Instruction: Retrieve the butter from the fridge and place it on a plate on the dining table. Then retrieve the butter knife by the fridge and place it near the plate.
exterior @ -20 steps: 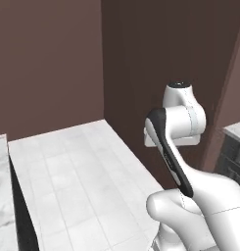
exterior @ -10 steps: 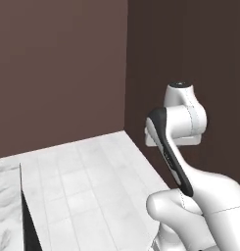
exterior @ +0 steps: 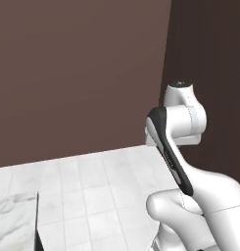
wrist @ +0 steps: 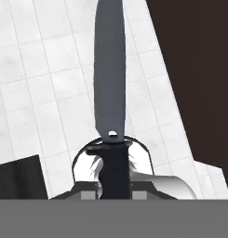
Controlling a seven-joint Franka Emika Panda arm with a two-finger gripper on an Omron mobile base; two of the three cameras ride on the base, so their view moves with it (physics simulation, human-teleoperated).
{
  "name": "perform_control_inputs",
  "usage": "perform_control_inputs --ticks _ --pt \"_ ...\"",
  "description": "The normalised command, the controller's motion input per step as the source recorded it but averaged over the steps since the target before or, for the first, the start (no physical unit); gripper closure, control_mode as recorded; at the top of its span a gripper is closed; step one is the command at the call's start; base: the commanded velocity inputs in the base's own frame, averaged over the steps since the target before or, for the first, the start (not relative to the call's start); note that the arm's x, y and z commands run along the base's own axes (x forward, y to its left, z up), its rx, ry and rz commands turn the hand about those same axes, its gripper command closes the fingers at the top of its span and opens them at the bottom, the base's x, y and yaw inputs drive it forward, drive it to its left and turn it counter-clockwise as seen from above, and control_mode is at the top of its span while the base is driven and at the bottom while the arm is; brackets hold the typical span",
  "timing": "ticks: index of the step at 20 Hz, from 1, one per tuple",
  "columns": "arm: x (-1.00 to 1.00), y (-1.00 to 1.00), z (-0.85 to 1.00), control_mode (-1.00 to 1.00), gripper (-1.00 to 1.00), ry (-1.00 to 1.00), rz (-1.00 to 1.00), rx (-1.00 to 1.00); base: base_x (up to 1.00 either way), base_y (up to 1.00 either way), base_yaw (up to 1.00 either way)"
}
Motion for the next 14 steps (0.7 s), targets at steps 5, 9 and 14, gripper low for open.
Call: perform_control_inputs --ticks 5,9,14 --pt "0.0 0.0 0.0 1.0 1.0 0.0 0.0 0.0 0.65 0.0 0.19" --pt "0.0 0.0 0.0 1.0 1.0 0.0 0.0 0.0 0.74 0.0 0.2" --pt "0.0 0.0 0.0 1.0 1.0 0.0 0.0 0.0 0.95 0.01 0.3"
